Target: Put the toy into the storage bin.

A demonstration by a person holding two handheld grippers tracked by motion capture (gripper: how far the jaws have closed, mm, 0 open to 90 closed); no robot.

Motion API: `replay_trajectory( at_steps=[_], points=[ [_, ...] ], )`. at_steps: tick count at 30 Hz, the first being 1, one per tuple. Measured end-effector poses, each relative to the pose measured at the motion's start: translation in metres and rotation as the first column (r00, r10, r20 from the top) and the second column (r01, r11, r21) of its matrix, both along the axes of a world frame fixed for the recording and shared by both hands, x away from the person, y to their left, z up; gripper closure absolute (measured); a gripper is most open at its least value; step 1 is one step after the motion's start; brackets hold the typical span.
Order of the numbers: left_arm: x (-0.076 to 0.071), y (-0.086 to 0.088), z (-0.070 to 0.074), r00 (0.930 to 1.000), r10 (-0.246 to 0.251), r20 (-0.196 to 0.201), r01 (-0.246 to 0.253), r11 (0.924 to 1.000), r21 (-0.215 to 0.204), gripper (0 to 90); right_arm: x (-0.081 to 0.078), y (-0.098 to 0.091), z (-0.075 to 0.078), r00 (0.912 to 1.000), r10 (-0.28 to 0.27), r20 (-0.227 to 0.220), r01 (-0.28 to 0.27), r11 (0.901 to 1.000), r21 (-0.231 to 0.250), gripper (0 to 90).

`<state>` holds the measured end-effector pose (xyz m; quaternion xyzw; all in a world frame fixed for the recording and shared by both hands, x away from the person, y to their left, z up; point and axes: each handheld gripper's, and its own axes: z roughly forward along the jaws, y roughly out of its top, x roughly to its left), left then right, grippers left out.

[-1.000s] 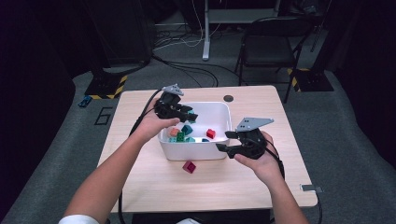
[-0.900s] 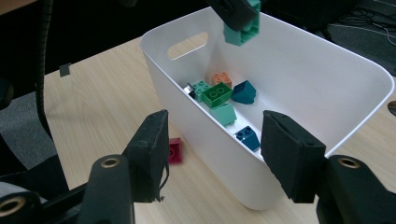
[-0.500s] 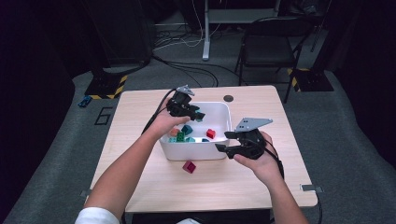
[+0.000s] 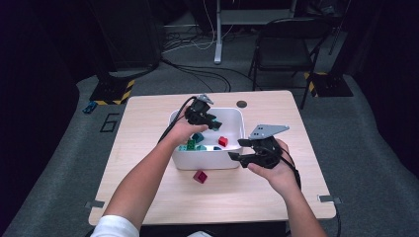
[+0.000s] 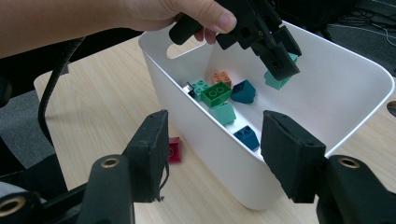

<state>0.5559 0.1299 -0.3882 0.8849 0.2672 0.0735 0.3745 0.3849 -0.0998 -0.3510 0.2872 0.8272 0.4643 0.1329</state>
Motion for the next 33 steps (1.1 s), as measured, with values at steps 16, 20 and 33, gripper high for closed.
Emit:
replay_trajectory(
  at_steps=[16, 20, 33],
  points=[
    [-0.008, 0.011, 0.012, 0.9992, 0.03, 0.027, -0.029, 0.9995, -0.013, 44.6, 0.0, 0.0, 0.0, 1.0, -0.001, -0.001, 0.001, 1.0, -0.003, 41.7],
    [-0.018, 0.021, 0.027, 0.9984, 0.031, 0.047, -0.03, 0.9993, -0.021, 44.6, 0.0, 0.0, 0.0, 1.0, -0.003, 0.003, 0.003, 1.0, -0.003, 41.7],
    [-0.086, 0.049, 0.068, 0.993, -0.029, 0.115, 0.036, 0.9974, -0.062, 44.7, -0.001, -0.002, 0.002, 0.9999, -0.014, 0.009, 0.014, 0.9999, 0.003, 41.7]
  ],
)
